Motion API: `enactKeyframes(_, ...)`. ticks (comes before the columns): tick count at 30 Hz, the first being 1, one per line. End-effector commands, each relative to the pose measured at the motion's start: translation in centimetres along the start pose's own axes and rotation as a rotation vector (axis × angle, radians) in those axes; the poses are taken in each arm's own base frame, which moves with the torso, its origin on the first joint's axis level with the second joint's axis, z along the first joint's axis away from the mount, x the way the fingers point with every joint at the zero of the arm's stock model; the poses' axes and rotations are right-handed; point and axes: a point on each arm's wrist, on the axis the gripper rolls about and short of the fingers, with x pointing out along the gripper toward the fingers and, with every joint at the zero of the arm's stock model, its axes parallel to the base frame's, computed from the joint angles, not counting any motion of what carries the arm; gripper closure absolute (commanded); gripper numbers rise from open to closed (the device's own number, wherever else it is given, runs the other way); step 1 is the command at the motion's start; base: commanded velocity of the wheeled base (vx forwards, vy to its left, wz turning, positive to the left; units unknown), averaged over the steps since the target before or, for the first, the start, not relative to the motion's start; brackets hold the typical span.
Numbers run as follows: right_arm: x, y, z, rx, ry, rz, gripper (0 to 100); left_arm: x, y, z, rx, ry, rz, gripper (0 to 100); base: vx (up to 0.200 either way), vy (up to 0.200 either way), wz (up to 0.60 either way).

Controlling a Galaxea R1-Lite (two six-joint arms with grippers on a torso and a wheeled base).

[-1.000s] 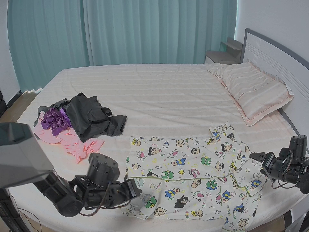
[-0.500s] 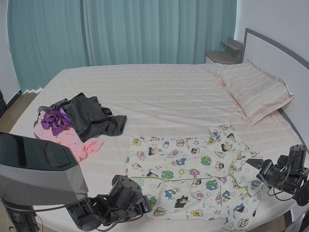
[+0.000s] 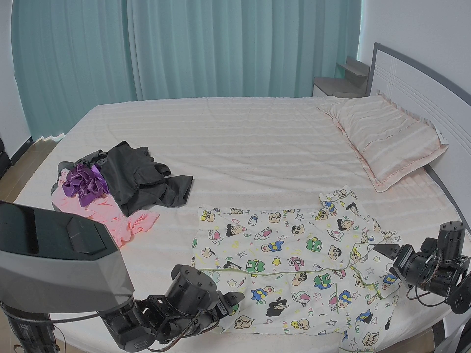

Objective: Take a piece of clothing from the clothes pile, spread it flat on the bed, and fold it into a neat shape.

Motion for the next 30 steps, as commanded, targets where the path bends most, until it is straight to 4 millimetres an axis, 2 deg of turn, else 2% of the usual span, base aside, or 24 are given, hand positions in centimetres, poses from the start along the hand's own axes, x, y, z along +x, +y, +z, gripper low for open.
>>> enactKeyframes(1,-0.3,-0.2,-0.2,0.0,0.006,-0.004,0,-0.1,0.2,-0.4,0.008,0.008,0.01,0,0.0,0.0,0.0)
enactKeyframes(6,-0.4,-0.2,-0.2,0.001,0.003,-0.003,0,-0.2,0.3,-1.2,0.032,0.008,0.027,0,0.0,0.0,0.0)
enactKeyframes(8,-0.4,-0.2,-0.2,0.001,0.003,-0.003,0,-0.3,0.1,-2.2,0.059,0.005,0.033,0,0.0,0.0,0.0)
enactKeyframes(20,-0.5,-0.1,-0.1,0.0,-0.002,0.007,0,0.7,-0.2,-3.2,0.087,-0.039,0.054,0,0.0,0.0,0.0)
enactKeyframes(21,-0.5,-0.1,-0.1,0.001,-0.004,0.008,0,0.7,-0.2,-3.2,0.087,-0.04,0.055,100,0.0,0.0,0.0)
enactKeyframes(25,-0.5,0.0,-0.1,0.0,-0.004,0.01,0,0.7,0.0,-2.9,0.077,-0.048,0.065,100,0.0,0.0,0.0)
enactKeyframes(30,-0.5,0.0,-0.2,-0.002,-0.001,0.012,0,0.2,0.2,-1.3,0.007,-0.088,0.065,100,0.0,0.0,0.0)
